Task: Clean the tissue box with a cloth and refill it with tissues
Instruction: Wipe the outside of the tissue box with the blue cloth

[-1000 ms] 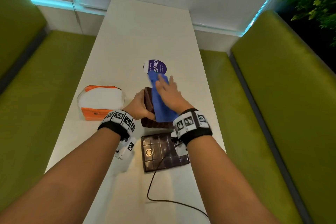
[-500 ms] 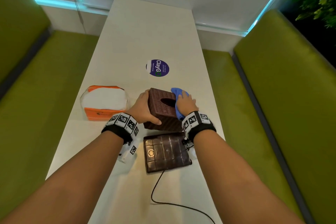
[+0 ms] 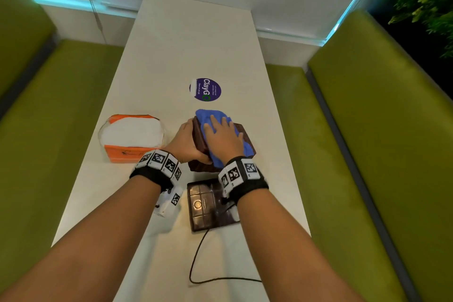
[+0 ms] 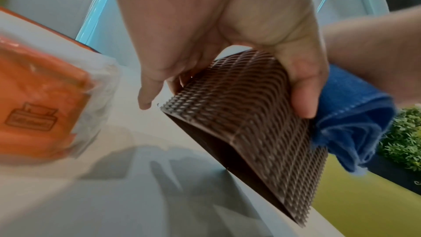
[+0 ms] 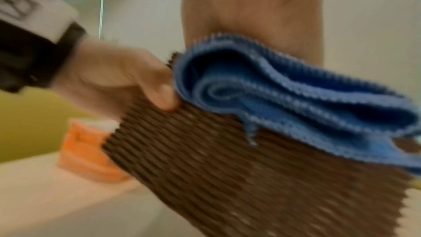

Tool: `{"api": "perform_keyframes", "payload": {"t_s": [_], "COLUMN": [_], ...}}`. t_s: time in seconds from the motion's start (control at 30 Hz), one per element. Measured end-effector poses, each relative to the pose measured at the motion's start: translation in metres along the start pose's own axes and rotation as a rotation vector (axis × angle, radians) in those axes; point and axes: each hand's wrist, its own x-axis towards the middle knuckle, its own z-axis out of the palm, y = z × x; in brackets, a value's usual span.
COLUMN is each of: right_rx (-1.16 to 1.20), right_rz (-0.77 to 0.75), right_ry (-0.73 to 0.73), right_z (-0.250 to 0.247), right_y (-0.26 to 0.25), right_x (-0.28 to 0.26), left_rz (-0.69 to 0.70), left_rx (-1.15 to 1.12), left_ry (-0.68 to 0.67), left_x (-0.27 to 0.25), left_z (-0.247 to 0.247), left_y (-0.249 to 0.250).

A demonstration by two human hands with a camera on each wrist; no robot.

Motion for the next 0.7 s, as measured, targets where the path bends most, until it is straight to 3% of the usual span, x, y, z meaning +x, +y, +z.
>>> {"api": "perform_keyframes", "payload": {"t_s": [0.1, 0.2, 0.3, 0.53, 0.7], "right_rx": [-0.026, 0.092, 0.103, 0.049, -0.018], "right_rz": [0.077, 0.213, 0.263, -0.070, -0.102], "right_ry": [0.009, -0.014, 0.036, 0.042, 0.033], "right_z": [-0.012, -0.016, -0.016, -0.003, -0.008], "right_y": [0.026, 0.057, 0.060, 0.018, 0.026], "right_x": [0.013, 0.022, 0.013, -0.010, 0.007], "left_rz": [0.034, 0.061, 0.075, 0.015, -0.031], "left_rx": [0.015, 0.015, 0.048, 0.085, 0.065], "left_ry": [-0.005, -0.036, -0.043, -0.066, -0.071], "left_x": [-0.001, 0.000, 0.005, 0.011, 0.009], "left_z": [-0.001, -0.002, -0.002, -0.005, -0.007], "left_y": [0.003, 0.009, 0.015, 0.015, 0.005]}}
